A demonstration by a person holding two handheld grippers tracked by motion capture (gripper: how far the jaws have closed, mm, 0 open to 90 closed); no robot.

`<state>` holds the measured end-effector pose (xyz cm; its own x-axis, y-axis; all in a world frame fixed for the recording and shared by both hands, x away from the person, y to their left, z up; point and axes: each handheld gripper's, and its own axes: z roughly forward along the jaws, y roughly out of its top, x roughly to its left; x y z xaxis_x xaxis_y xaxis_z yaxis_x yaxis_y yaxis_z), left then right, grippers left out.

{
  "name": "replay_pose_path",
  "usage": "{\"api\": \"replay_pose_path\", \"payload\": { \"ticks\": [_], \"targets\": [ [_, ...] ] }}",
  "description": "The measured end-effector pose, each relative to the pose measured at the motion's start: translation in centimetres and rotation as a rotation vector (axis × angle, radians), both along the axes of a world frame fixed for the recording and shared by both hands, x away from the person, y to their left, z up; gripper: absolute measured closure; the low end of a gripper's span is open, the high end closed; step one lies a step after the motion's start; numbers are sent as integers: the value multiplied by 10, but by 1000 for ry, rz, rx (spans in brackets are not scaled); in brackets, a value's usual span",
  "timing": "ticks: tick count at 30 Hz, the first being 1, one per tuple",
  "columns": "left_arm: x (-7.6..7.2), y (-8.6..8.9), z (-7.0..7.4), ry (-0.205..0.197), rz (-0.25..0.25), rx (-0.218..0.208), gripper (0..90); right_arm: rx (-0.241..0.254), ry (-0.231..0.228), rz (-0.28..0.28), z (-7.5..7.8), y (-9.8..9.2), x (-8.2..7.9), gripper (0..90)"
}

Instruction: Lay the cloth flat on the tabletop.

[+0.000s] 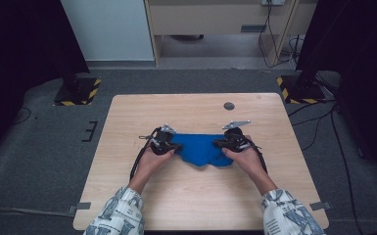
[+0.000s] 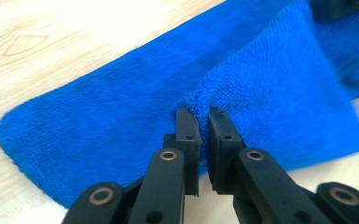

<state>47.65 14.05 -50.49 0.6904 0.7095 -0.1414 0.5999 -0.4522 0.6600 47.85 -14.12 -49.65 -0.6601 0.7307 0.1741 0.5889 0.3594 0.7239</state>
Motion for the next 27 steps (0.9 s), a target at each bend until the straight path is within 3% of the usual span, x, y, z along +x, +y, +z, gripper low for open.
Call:
{"api": "replay_pose_path", "payload": {
  "ticks": [4, 7, 8, 11, 13, 16, 20, 24, 27],
  "targets": [
    [8, -4, -8, -8, 52, 1, 785, -25, 19, -40, -12, 6, 14, 725],
    [8, -6, -11, -36, 87, -8, 632, -23, 19, -85, -16, 5, 19, 603],
    [7, -5, -10, -47, 90, -23, 573, -13, 11, -94, -15, 4, 20, 565],
    [2, -1, -3, -115, 90, -65, 531, 6, -25, -101, -6, 0, 16, 475],
    [1, 2, 0, -122, 96, -106, 530, 12, -44, -100, 3, -3, 11, 414],
    [-3, 3, 5, -135, 100, -111, 514, 28, -74, -96, 14, -7, 3, 343],
    [-24, 1, 11, -169, 74, -123, 525, 41, -105, -84, 23, -14, -14, 420],
    [-51, -5, 10, -188, 34, -92, 561, 47, -129, -52, 21, -19, -40, 642],
    [-64, -15, 9, -208, -8, -75, 551, 35, -120, -29, 12, -19, -60, 784]
  ]
}}
